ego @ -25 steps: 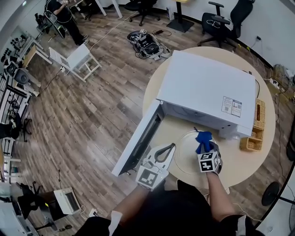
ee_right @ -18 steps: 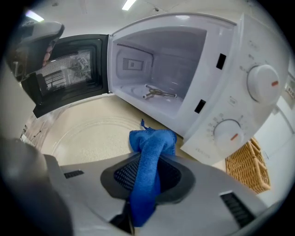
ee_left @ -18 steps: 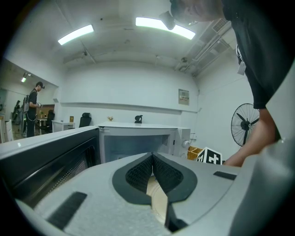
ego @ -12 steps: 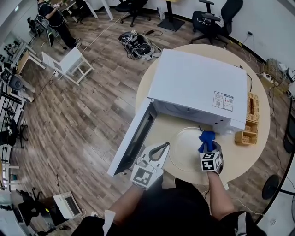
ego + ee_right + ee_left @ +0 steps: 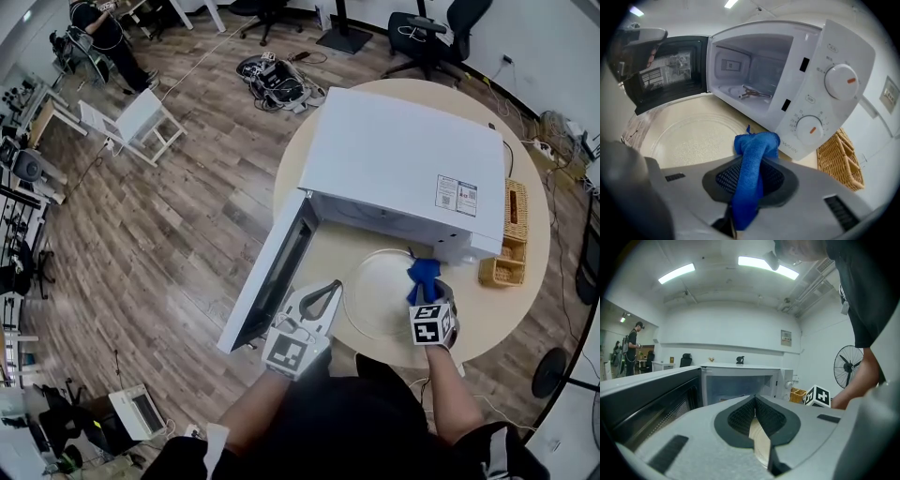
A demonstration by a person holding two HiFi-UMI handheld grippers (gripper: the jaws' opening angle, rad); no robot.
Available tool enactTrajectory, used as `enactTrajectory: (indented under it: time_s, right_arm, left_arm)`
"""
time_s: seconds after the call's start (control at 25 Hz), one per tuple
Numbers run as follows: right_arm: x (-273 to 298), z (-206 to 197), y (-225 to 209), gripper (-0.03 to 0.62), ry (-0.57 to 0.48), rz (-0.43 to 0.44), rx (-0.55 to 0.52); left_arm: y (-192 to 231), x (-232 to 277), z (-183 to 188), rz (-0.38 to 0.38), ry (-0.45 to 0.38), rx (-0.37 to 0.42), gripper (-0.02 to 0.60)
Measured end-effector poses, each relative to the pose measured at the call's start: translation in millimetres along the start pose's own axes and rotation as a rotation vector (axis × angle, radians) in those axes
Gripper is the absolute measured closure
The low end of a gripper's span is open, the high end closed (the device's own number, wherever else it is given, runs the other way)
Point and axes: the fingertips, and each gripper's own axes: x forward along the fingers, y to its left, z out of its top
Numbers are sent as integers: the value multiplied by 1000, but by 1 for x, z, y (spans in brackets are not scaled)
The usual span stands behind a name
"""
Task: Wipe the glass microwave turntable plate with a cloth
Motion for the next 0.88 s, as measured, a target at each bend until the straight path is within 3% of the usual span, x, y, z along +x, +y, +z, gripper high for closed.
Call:
enactTrajectory:
  time_s: [0.2, 0.44, 0.64, 0.88]
  right_arm:
    - [-15, 32, 24, 522, -90, 60, -13]
    - [-19, 63, 97, 522, -193, 244, -45]
    - [-13, 68, 149, 523, -157, 349, -56]
    - [-3, 62, 176, 525, -107, 399, -80]
  left_arm:
    - [8, -5, 4, 25, -12, -16, 575]
    - [14, -13, 2, 46, -19, -29, 575]
    - [19, -21, -3, 56, -13, -25, 575]
    - [23, -31, -7, 64, -1, -14, 575]
